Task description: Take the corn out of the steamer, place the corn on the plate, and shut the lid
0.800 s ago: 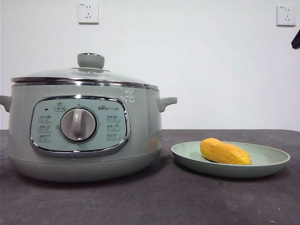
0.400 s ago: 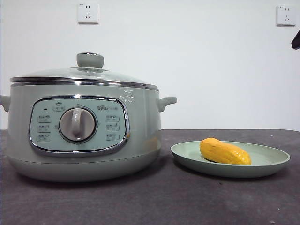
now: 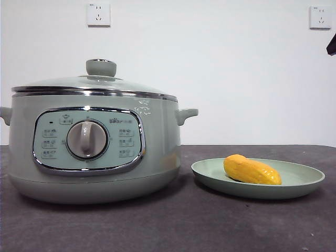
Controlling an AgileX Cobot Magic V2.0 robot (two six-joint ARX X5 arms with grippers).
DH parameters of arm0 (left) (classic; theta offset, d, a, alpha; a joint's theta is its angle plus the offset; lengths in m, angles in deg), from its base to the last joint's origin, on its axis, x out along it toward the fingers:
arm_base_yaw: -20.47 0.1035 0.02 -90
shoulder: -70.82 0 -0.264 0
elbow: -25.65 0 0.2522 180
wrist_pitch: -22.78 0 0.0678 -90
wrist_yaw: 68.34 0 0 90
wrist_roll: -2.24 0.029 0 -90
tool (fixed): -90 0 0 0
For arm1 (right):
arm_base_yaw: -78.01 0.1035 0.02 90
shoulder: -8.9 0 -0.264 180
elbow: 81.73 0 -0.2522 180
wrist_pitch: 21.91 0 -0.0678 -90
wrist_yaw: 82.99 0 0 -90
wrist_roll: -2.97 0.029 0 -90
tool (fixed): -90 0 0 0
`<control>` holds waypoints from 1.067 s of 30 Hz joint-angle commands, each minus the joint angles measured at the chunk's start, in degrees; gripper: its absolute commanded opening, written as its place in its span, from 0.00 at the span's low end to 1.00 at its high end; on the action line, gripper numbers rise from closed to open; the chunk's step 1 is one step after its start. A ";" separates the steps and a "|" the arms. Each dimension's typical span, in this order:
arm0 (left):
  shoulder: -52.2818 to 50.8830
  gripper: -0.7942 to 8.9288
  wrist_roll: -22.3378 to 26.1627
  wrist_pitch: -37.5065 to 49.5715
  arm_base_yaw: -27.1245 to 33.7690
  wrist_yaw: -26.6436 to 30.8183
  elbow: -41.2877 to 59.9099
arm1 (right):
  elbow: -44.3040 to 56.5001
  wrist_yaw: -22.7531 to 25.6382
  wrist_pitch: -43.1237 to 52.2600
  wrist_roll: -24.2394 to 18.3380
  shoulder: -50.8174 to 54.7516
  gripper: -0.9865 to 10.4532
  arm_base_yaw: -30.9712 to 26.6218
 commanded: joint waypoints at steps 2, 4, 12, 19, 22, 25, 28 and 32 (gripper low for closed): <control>-0.17 0.08 -2.54 -0.66 0.79 0.98 1.27 | 0.39 0.20 0.11 0.52 0.04 0.09 0.00; -0.17 0.08 -3.67 -0.81 0.90 2.08 1.27 | 0.39 0.20 -0.02 0.52 0.04 0.09 0.00; -0.17 0.08 -6.16 -0.59 0.87 2.91 1.27 | 0.39 0.20 -0.07 0.52 0.04 0.09 0.00; -0.17 0.08 -6.16 -0.57 0.87 2.91 1.27 | 0.39 0.20 -0.07 0.52 0.04 0.09 0.00; -0.17 0.08 -6.16 -0.59 0.87 2.89 1.27 | 0.39 0.20 -0.07 0.52 0.04 0.09 0.00; -0.17 0.08 -6.16 -0.59 0.87 2.91 1.27 | 0.39 0.20 -0.07 0.55 0.04 0.09 0.00; -0.17 0.08 -6.16 -0.59 0.87 2.91 1.27 | 0.39 0.22 -0.11 0.55 0.04 0.09 0.00; -0.17 0.08 -6.16 -0.59 0.87 2.91 1.27 | 0.39 0.39 -0.55 -1.40 0.20 0.09 0.00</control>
